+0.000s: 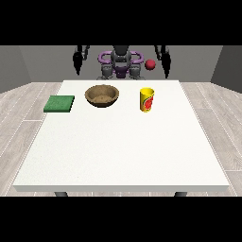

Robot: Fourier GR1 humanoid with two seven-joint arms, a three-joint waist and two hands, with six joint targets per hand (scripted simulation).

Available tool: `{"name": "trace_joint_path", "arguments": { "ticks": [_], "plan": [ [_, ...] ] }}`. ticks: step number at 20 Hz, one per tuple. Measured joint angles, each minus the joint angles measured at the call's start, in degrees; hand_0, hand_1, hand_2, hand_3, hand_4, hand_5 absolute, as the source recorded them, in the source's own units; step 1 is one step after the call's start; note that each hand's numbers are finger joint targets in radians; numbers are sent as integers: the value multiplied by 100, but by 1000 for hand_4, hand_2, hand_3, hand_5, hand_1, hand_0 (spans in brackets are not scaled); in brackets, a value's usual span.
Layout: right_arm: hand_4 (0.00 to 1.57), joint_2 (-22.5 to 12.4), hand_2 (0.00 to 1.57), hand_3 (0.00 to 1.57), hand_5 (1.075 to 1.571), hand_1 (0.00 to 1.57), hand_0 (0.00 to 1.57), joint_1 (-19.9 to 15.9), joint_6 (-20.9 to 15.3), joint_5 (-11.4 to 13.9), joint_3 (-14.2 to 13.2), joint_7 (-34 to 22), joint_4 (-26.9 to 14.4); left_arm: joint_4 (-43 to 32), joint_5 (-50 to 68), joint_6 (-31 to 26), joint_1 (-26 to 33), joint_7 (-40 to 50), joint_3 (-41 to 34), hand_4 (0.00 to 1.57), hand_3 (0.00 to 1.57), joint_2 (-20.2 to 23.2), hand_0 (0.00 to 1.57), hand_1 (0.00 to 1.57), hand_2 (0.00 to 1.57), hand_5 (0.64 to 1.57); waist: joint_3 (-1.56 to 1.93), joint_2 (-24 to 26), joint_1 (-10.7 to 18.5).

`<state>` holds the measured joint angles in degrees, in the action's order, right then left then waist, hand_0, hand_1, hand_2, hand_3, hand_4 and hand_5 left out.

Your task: Pick the cup and pour the ball into the bowl, then pick the bowl and place it on the pad

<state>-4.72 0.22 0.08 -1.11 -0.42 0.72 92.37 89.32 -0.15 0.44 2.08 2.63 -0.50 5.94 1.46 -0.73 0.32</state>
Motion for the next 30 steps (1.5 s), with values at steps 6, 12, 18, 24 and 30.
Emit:
{"name": "trace_joint_path", "arguments": {
  "ticks": [6,12,18,24,30],
  "plan": [
    [120,-171,0,0,1563,0,0,-63,21,-21,-39,-348,411,431,37,-41,-65,302,-51,0,0,181,0,0,0,1470,-85,1059,-16],
    [0,-443,0,0,1560,0,0,392,860,-907,-826,903,-435,500,87,528,146,-999,475,0,0,-407,0,0,0,1472,-127,555,-27],
    [0,-411,0,0,1562,0,0,136,1187,-957,-959,1733,-1079,-88,168,567,-249,-1832,337,0,0,-508,0,0,0,1459,-141,51,-86],
    [0,-540,0,0,1555,0,0,-406,1395,-904,-1111,2373,-1804,-811,118,678,-1124,-2224,-10,0,0,-439,0,0,0,1451,-144,-499,-173],
    [0,-656,0,0,1548,0,0,-1045,1525,-897,-1288,3018,-2517,-1538,171,730,-2018,-2623,-424,0,0,-268,0,0,0,1465,-144,-1154,-253]
  ]
}}
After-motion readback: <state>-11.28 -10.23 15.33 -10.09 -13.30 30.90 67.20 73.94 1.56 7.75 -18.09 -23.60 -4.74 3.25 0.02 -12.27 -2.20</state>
